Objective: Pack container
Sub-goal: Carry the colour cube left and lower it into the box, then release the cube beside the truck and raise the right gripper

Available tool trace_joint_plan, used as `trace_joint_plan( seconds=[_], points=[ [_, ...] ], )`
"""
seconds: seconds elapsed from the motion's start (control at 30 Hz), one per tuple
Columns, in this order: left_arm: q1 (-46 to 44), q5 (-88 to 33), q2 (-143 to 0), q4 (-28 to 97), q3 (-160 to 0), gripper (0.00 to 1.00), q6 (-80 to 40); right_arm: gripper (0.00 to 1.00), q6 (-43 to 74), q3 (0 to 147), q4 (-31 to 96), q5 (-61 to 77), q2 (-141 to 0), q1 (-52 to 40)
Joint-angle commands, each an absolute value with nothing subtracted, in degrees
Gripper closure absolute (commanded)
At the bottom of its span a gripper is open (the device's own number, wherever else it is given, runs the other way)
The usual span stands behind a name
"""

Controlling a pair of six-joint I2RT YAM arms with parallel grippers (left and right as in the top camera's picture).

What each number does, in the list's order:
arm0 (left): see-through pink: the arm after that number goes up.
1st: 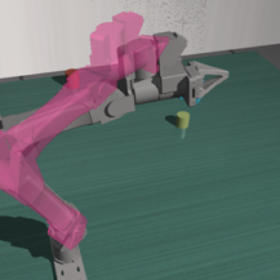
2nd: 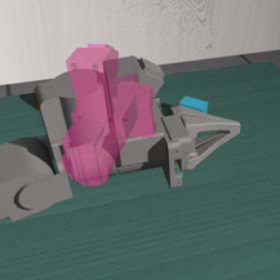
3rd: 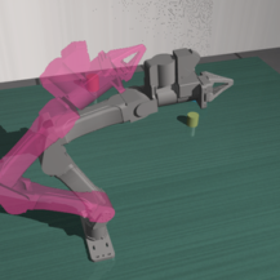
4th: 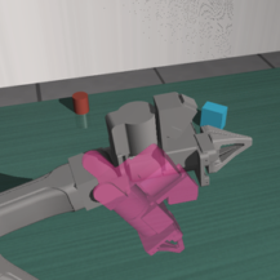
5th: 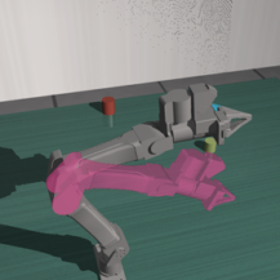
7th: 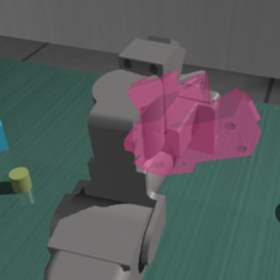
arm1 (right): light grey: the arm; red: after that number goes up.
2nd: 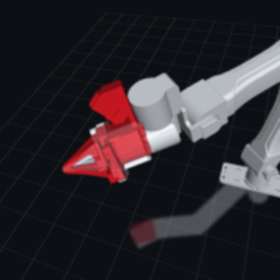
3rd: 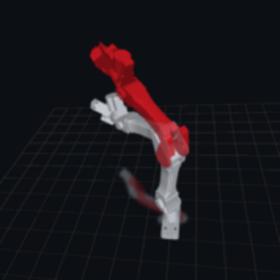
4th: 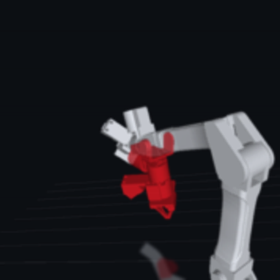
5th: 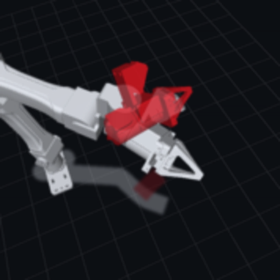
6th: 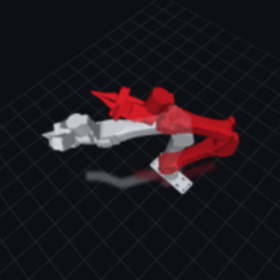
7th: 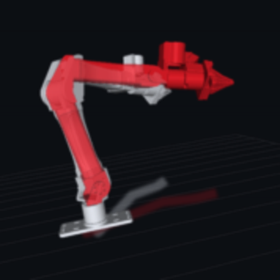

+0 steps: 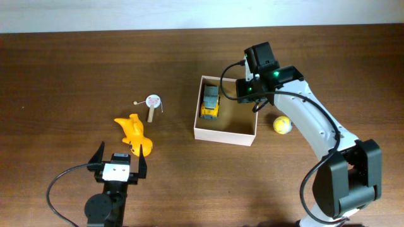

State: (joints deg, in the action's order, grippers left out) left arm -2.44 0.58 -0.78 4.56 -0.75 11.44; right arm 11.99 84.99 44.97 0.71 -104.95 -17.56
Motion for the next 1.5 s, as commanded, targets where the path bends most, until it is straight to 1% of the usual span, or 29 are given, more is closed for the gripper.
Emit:
trace_joint_plan(
  seconds=[0.0, 0.13, 0.2, 0.23, 0.3, 0.37, 0.43, 0.53, 0.63, 0.67, 0.73, 0.83, 0.9, 0.97, 1.03, 1.17, 1.33, 1.47],
  points=[
    [-2.35, -0.03, -0.34, 4.78, -0.51, 0.01, 12.32, 0.52, 16.1, 85.67, 45.69, -0.3, -105.32, -18.04],
    [-2.35, -0.03, -0.36, 4.78, -0.51, 0.01, 12.29, 0.52, 20.49, 85.38, 46.26, -0.71, -105.32, -18.04],
    [-2.35, -0.03, -0.34, 4.78, -0.51, 0.01, 12.32, 0.53, 20.51, 85.38, 46.22, -0.69, -105.34, -18.06],
    [-2.35, -0.03, -0.34, 4.78, -0.51, 0.01, 12.32, 0.5, 20.51, 85.38, 46.22, -0.69, -105.34, -18.06],
    [-2.35, -0.05, -0.34, 4.78, -0.51, 0.01, 12.32, 0.35, 20.47, 85.38, 46.22, -0.69, -105.34, -18.04],
    [-2.35, -0.03, -0.36, 4.78, -0.51, 0.01, 12.32, 0.3, 20.45, 85.38, 46.24, -0.69, -105.34, -18.04],
    [-2.35, -0.03, -0.34, 4.78, -0.51, 0.01, 12.32, 0.28, 20.45, 85.38, 46.22, -0.71, -105.34, -18.04],
    [-2.35, -0.03, -0.36, 4.78, -0.51, 0.01, 12.32, 0.28, 20.36, 85.38, 46.13, -0.64, -105.34, -18.04],
    [-2.35, -0.05, -0.34, 4.78, -0.51, 0.01, 12.32, 0.29, 17.39, 85.38, 45.34, 2.52, -105.34, -18.06],
    [-2.35, -0.03, -0.34, 4.78, -0.51, 0.01, 12.32, 0.32, 16.34, 85.38, 45.08, 3.92, -105.34, -18.06],
    [-2.35, -0.05, -0.34, 4.78, -0.51, 0.01, 12.32, 0.45, 15.2, 85.38, 44.53, 5.96, -105.34, -18.06],
    [-2.35, -0.03, -0.34, 4.78, -0.51, 0.01, 12.32, 0.58, 13.72, 85.38, 44.71, 7.64, -105.34, -18.39],
    [-2.35, -0.03, -0.34, 4.78, -0.51, 0.01, 12.32, 0.7, 13.74, 85.38, 45.25, 8.03, -105.38, -19.16],
    [-2.35, -0.03, -0.34, 4.78, -0.51, 0.01, 12.32, 0.78, 13.76, 85.25, 45.65, 8.03, -105.38, -20.12],
    [-2.35, -0.05, -0.34, 4.78, -0.51, 0.01, 12.32, 0.83, 13.82, 84.84, 45.65, 8.78, -105.38, -21.37],
    [-2.35, -0.03, -0.34, 4.78, -0.51, 0.01, 12.32, 0.88, 14.0, 83.74, 45.67, 10.02, -105.38, -24.16],
    [-2.35, -0.03, -0.34, 4.78, -0.51, 0.01, 12.32, 0.91, 14.04, 79.2, 46.44, 9.89, -105.38, -28.14],
    [-2.35, -0.05, -0.34, 4.78, -0.51, 0.01, 12.32, 0.95, 15.49, 74.72, 46.52, 9.23, -105.38, -28.49]
  ],
)
